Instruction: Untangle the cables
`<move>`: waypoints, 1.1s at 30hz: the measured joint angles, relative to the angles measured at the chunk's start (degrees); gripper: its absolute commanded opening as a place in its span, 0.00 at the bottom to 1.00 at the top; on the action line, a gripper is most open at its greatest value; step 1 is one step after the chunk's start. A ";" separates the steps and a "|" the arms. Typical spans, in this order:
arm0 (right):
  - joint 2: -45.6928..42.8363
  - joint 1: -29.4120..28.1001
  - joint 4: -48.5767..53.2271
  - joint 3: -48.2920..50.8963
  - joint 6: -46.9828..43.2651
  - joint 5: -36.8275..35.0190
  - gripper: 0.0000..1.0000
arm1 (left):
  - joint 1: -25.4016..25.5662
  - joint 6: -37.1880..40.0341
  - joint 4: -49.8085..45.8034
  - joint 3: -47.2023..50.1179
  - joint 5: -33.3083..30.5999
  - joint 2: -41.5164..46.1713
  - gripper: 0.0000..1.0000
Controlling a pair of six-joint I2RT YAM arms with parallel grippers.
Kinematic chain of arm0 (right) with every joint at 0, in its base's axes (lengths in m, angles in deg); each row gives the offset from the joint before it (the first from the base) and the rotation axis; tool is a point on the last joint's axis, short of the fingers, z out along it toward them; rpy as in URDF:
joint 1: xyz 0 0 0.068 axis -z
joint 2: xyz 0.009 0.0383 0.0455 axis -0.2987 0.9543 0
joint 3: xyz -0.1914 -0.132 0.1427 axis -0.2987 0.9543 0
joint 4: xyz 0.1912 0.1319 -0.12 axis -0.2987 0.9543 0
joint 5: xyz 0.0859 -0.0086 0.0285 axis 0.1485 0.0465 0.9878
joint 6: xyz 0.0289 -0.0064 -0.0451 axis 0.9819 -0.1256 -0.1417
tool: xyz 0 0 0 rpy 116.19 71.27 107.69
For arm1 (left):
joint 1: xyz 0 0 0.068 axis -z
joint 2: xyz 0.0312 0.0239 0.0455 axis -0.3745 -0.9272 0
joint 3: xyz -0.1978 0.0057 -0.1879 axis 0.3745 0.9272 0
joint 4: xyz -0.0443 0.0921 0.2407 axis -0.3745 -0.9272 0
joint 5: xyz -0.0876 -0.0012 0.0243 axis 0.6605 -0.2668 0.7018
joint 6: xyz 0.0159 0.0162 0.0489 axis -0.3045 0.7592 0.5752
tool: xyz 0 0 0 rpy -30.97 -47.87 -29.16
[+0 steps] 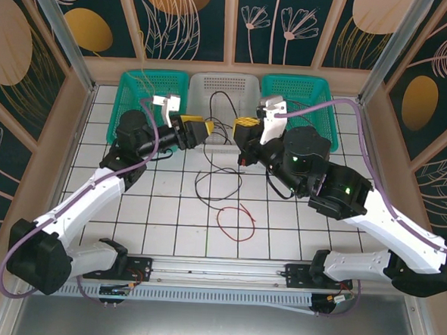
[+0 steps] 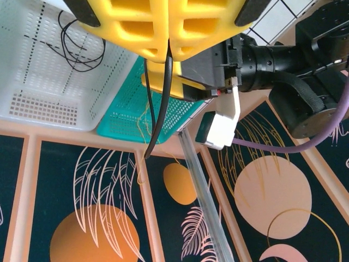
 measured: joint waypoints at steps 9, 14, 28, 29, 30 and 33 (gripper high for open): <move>-1.36 0.33 -0.76 0.00 0.02 0.63 0.00 | 0.00 1.53 1.53 0.00 0.61 -1.31 0.49; -2.47 0.90 -1.25 0.02 0.48 1.25 0.00 | 0.07 1.40 3.21 0.00 1.88 -2.69 0.39; -4.66 5.14 -2.60 1.31 3.37 5.88 0.00 | 0.55 0.83 9.16 1.09 5.51 -5.35 0.72; -4.72 5.70 -2.67 1.31 3.52 6.49 0.00 | 0.66 1.18 9.38 1.09 5.70 -5.62 0.73; -4.76 6.21 -2.69 1.31 3.93 7.26 0.00 | 0.83 1.57 9.75 1.09 5.84 -6.08 0.73; -4.87 7.58 -2.71 1.18 4.55 9.18 0.00 | 1.68 2.84 10.34 1.01 6.14 -7.67 0.74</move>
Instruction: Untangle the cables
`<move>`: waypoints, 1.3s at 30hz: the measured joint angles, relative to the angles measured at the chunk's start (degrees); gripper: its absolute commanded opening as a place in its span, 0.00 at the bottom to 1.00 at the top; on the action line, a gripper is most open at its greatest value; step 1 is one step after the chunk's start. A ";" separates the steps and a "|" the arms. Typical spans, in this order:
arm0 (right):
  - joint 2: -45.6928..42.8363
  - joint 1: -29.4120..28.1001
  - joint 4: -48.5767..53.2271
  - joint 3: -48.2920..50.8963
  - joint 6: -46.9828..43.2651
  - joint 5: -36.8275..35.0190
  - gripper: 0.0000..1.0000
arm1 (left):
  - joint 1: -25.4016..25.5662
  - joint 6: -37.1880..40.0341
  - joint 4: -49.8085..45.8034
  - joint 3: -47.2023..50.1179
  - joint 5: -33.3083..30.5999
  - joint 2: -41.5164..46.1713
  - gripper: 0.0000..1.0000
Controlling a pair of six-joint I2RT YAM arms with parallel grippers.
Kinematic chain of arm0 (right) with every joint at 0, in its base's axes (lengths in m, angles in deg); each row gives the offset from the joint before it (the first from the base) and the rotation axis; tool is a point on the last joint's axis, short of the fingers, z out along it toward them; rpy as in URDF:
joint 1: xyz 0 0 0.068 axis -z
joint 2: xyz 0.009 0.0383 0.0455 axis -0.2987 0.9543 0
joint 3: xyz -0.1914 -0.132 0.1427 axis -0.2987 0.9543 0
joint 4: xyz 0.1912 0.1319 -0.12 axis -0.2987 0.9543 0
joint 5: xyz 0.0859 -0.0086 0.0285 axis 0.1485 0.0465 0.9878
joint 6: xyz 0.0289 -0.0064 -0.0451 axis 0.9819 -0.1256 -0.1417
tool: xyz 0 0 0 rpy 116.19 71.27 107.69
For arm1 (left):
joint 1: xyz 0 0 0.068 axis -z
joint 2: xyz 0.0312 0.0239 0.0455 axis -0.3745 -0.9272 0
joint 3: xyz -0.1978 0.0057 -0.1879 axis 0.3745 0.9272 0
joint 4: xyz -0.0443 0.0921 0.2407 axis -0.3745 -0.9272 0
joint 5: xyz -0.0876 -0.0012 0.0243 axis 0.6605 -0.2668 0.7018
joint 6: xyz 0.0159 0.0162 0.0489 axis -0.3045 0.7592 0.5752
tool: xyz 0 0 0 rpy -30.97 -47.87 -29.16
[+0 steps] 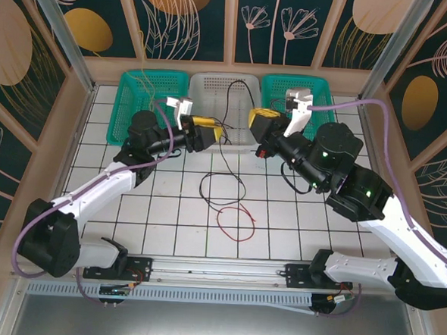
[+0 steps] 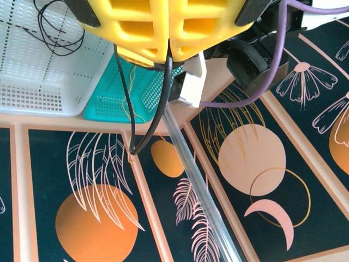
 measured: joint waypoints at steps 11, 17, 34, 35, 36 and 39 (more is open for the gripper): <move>-0.20 2.75 0.00 -5.75 0.22 5.14 0.00 | 2.49 7.02 -0.24 -3.17 -0.61 -4.92 0.40; -0.61 4.83 0.07 -5.97 0.24 5.29 0.00 | 2.49 8.52 -1.70 -4.66 -0.48 -5.42 0.00; -1.66 38.01 7.76 8.44 2.67 0.00 0.00 | 0.85 13.27 -14.56 3.30 -12.17 18.25 0.00; -1.77 41.38 7.87 9.81 3.43 2.32 0.00 | -0.17 12.63 -14.64 3.69 -12.24 19.28 0.00; -1.88 43.32 7.93 10.73 3.98 4.92 0.00 | -1.18 11.87 -14.64 3.98 -12.09 20.06 0.00; -2.40 47.43 8.17 13.11 5.60 15.34 0.00 | -3.72 9.09 -14.84 4.04 -11.02 21.05 0.00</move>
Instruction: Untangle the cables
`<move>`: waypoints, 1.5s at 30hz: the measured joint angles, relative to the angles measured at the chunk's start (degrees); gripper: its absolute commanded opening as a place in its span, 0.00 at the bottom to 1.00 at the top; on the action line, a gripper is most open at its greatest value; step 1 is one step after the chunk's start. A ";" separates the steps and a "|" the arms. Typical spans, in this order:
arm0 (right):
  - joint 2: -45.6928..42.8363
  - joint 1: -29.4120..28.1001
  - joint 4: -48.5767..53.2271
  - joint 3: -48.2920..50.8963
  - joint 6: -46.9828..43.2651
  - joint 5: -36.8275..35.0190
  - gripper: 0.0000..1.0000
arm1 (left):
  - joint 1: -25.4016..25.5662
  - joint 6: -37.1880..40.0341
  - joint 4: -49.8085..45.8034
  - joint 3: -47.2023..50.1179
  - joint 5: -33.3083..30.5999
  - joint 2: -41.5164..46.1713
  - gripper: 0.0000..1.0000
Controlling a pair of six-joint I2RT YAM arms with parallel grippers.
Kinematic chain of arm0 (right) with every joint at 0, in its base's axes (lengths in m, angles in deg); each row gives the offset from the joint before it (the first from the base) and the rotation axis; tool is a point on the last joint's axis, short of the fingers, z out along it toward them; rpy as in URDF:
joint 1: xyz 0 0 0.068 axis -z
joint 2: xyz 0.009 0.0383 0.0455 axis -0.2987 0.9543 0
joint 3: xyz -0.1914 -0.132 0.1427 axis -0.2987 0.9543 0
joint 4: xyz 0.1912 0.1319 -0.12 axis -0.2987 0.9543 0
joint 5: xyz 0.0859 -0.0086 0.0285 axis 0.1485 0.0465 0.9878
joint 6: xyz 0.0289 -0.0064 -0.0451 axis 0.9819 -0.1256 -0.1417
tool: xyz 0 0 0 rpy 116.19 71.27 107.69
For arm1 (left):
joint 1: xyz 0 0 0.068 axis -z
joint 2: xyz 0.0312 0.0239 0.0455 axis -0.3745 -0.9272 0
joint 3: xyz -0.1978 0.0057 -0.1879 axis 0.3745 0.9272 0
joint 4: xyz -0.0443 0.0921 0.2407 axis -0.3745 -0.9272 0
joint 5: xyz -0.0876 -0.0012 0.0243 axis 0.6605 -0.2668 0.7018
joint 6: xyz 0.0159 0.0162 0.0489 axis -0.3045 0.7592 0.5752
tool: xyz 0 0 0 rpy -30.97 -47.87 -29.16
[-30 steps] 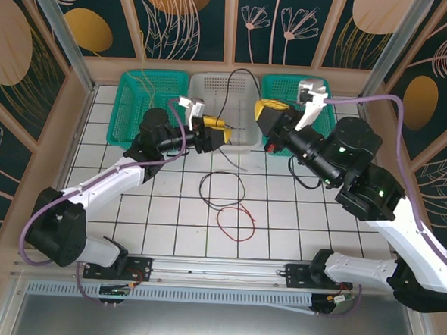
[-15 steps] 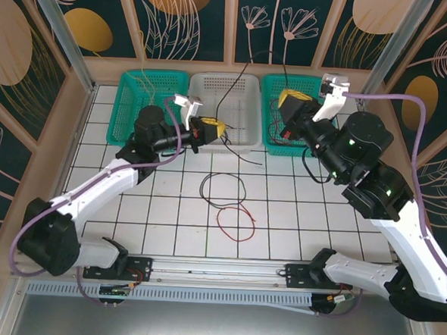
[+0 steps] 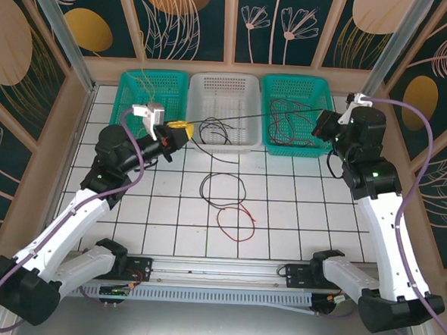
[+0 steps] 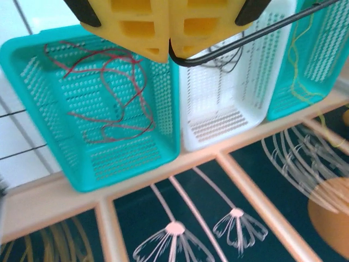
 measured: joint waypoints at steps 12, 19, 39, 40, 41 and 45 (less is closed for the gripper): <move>-0.76 2.05 -2.03 0.83 1.92 13.05 0.61 | -2.99 -5.99 -7.45 -13.14 -1.14 -5.79 0.00; -0.90 0.00 -0.96 0.85 1.99 9.81 0.59 | -3.02 -10.56 -18.03 -22.27 -14.05 -12.50 0.00; -4.00 -7.89 -0.57 7.26 4.76 8.72 0.55 | -4.07 -22.47 -22.58 -67.25 -32.48 -46.88 0.00; -4.20 -7.89 -0.57 7.50 4.79 8.72 0.55 | -4.09 -22.53 -22.97 -71.30 -32.76 -49.55 0.00; -4.42 -7.89 -0.57 7.72 4.85 8.72 0.55 | -4.09 -22.62 -23.06 -74.79 -32.85 -51.84 0.00; -5.14 -7.89 -0.61 8.92 5.03 8.74 0.54 | -4.09 -23.06 -24.87 -92.41 -33.97 -63.39 0.00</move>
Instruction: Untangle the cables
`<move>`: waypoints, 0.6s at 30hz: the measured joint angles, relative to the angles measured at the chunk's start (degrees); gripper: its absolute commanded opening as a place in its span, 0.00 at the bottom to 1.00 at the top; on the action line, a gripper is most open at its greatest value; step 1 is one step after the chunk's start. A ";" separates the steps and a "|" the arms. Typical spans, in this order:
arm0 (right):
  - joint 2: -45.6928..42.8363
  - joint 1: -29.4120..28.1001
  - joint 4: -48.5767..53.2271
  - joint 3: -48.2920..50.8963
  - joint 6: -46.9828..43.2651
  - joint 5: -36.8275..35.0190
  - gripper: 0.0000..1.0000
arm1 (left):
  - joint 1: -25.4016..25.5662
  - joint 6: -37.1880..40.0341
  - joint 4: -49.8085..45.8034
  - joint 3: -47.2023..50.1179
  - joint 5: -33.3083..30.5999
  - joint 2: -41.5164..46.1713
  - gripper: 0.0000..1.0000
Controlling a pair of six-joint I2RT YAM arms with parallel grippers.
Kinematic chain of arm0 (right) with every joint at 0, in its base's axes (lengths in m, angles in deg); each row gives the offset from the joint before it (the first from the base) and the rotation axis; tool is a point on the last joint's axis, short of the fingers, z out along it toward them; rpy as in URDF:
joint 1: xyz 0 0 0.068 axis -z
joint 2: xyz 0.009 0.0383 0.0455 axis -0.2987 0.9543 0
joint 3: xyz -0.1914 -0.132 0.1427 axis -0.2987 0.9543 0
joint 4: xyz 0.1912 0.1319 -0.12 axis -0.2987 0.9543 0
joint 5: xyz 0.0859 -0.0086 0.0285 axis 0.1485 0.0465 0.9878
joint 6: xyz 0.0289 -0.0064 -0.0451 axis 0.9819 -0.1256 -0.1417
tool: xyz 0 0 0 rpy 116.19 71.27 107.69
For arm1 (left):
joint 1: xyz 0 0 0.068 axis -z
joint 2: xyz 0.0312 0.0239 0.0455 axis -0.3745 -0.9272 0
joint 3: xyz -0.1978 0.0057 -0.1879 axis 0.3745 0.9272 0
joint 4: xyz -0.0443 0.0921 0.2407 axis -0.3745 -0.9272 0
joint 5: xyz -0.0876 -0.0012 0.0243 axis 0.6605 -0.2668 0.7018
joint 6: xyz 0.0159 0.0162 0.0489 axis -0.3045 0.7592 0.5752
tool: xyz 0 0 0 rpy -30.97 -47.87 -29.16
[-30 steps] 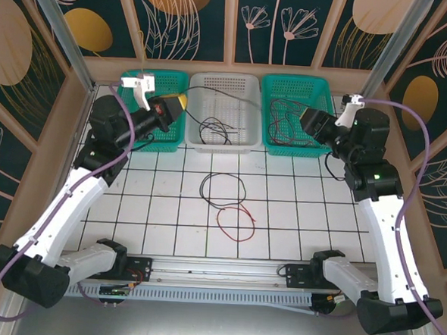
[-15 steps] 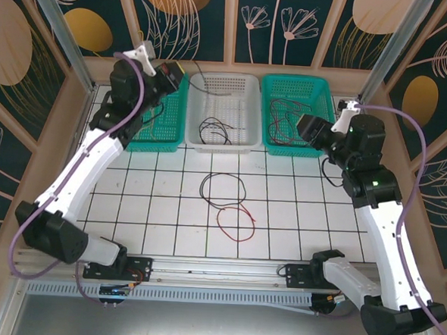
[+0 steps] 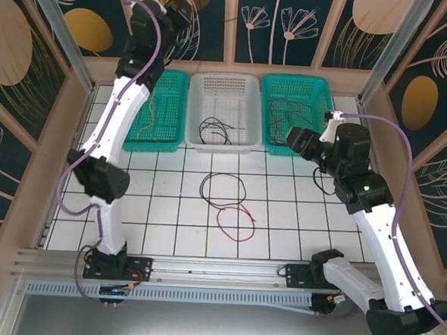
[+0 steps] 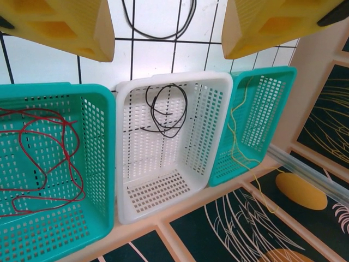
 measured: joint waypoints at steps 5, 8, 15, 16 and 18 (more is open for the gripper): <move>-0.52 -0.63 0.04 1.95 0.87 0.02 0.54 | 0.00 -1.97 -2.78 -8.26 0.31 -7.41 0.00; -0.79 -0.63 0.04 2.45 1.03 0.04 0.54 | 0.11 -2.47 -2.89 -2.29 1.18 -7.28 0.00; -1.14 -0.74 0.07 3.02 1.03 0.26 0.53 | 1.51 -2.86 1.60 29.35 2.54 -2.97 0.00; -1.20 -0.74 0.04 3.19 1.03 0.46 0.53 | 2.10 -2.86 1.73 32.81 2.69 -2.95 0.00; -1.33 -0.81 0.04 3.69 1.16 0.52 0.53 | 3.19 -2.86 2.03 37.88 3.02 -2.62 0.00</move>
